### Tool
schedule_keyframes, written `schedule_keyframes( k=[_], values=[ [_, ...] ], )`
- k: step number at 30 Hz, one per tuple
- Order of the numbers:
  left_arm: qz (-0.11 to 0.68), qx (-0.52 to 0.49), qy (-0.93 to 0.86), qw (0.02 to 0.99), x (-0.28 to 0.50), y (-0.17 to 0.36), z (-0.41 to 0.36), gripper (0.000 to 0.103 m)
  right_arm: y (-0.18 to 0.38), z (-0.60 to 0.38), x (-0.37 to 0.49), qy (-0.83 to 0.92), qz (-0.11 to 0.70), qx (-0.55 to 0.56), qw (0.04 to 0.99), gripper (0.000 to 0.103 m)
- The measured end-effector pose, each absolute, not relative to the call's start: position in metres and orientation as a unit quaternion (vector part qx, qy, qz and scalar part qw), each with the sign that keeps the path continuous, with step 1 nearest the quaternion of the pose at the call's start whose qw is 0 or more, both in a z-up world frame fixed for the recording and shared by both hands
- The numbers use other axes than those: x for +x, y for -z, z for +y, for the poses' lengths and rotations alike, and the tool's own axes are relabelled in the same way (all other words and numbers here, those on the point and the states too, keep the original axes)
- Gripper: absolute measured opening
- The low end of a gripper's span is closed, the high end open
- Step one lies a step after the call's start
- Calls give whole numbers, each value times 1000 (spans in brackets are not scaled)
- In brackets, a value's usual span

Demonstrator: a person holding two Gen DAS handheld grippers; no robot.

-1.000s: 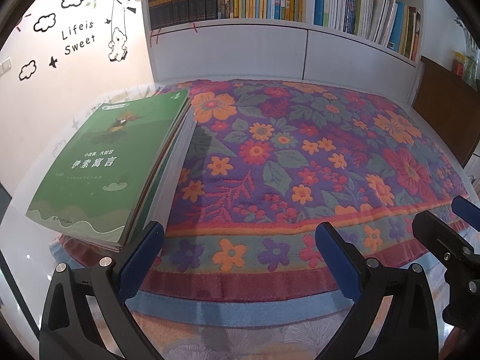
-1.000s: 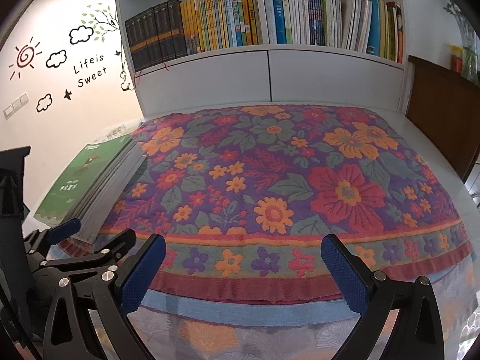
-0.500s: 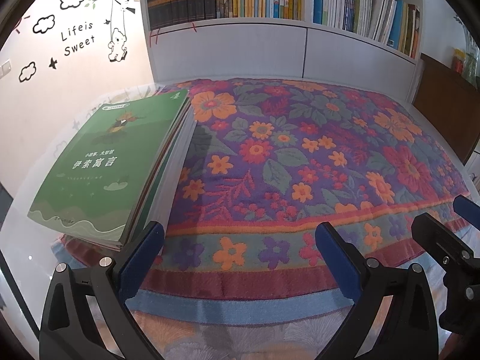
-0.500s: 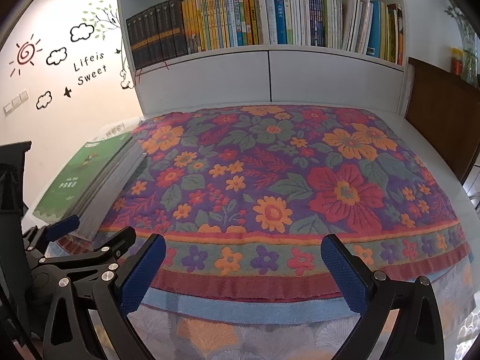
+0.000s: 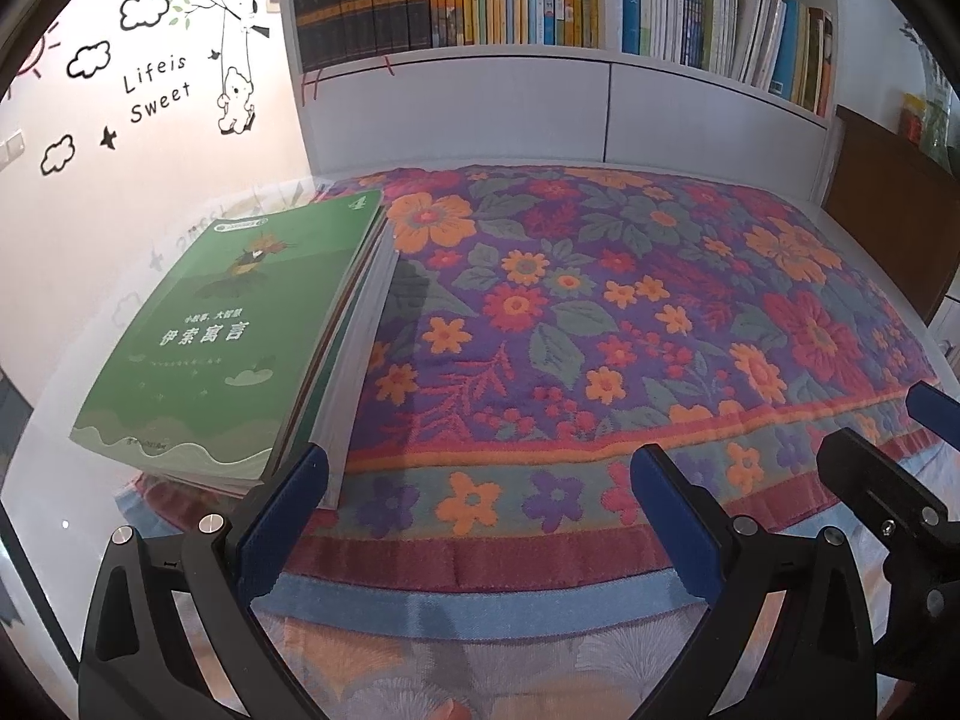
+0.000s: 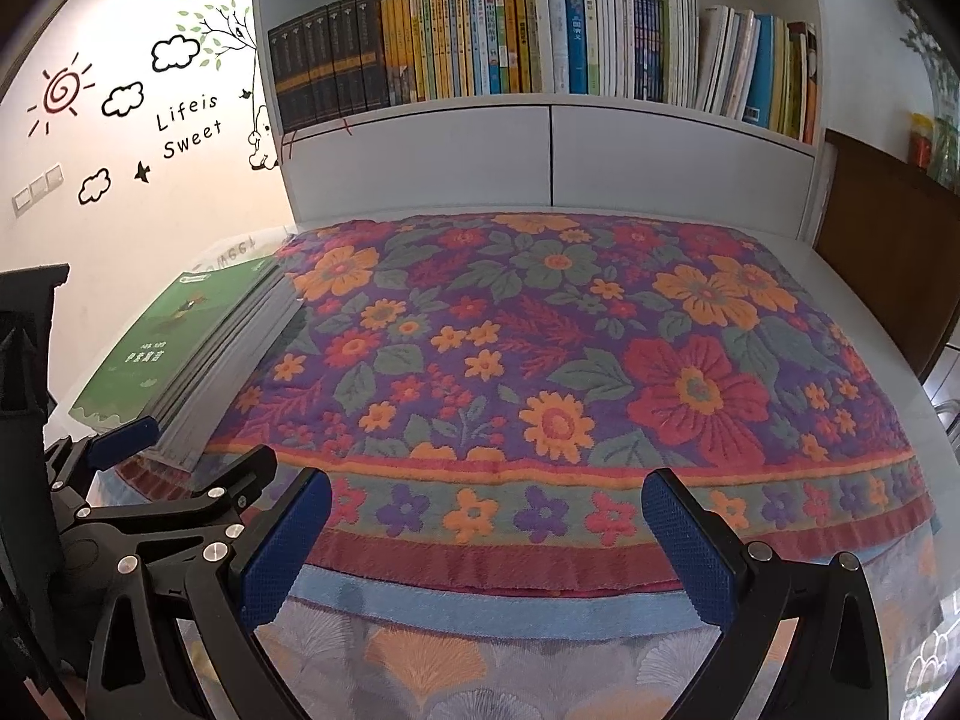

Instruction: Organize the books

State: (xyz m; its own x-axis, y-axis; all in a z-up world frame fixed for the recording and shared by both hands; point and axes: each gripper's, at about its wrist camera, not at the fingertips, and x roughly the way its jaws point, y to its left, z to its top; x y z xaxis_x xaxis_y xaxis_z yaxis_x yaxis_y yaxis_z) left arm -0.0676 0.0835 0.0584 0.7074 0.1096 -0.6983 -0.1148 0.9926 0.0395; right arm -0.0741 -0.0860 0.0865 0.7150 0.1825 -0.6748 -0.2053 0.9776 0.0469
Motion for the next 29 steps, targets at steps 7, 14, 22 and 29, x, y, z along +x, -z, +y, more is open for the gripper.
schedule_keyframes(
  k=[7, 14, 22, 29],
  values=[
    [376, -4, -58, 925, -70, -61, 83, 101, -88, -85, -77, -104, 361, -15, 927, 103],
    [377, -7, -56, 924, -71, -60, 83, 101, -86, -82, -79, -105, 366, -17, 925, 103],
    [368, -2, -56, 928, -73, -61, 81, 101, -86, -83, -80, -105, 367, -14, 924, 103],
    [361, 5, -58, 931, -73, -62, 76, 101, -83, -87, -79, -101, 372, -6, 923, 103]
  ],
)
